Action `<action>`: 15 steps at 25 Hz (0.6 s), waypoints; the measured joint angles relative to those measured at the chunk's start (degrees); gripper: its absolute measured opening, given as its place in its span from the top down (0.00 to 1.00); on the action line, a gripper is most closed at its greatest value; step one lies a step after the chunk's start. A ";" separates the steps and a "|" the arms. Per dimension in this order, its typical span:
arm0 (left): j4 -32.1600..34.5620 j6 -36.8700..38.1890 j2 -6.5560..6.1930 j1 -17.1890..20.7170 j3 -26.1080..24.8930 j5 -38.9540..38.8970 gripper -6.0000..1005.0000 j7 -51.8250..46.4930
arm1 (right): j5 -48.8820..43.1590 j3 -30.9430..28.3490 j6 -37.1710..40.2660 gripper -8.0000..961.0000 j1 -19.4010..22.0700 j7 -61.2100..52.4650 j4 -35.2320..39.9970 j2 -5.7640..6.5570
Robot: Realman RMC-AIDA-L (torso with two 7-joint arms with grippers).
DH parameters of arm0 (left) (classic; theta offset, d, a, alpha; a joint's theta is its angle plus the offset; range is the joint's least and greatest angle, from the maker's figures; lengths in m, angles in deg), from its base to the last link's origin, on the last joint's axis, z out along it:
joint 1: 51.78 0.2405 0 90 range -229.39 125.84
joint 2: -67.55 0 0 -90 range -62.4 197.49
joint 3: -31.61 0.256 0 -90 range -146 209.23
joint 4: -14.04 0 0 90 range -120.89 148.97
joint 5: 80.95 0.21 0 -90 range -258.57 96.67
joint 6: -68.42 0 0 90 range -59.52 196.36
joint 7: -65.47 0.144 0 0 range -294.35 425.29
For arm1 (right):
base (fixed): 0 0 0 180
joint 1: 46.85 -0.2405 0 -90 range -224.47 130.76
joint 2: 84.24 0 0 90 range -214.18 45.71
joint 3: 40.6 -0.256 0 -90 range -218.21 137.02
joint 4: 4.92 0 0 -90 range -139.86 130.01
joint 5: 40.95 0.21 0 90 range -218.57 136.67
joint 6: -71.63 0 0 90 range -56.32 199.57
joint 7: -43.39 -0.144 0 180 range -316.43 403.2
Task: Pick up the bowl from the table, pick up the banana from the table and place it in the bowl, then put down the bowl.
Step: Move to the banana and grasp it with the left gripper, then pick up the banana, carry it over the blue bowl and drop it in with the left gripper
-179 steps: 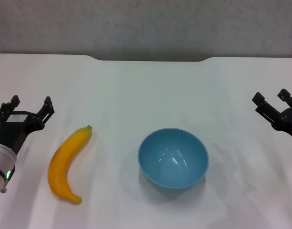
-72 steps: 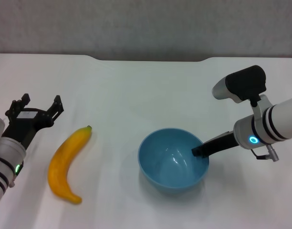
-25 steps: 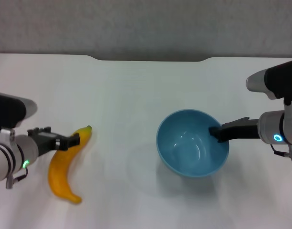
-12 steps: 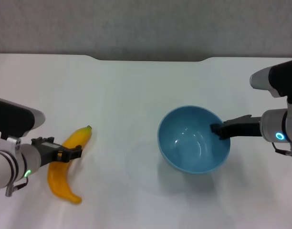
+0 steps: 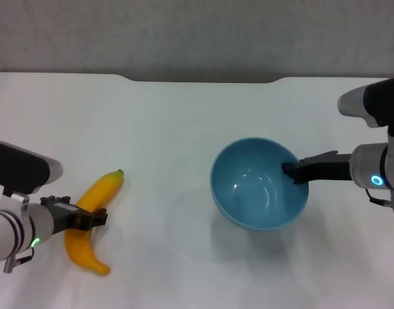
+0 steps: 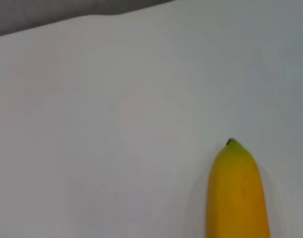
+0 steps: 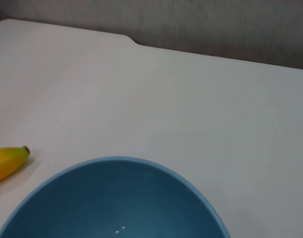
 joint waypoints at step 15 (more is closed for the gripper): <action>-0.21 0.60 0.18 0.00 -0.02 -0.54 0.39 0.22 | 1.14 -0.01 -0.87 0.96 0.37 0.42 -0.03 0.09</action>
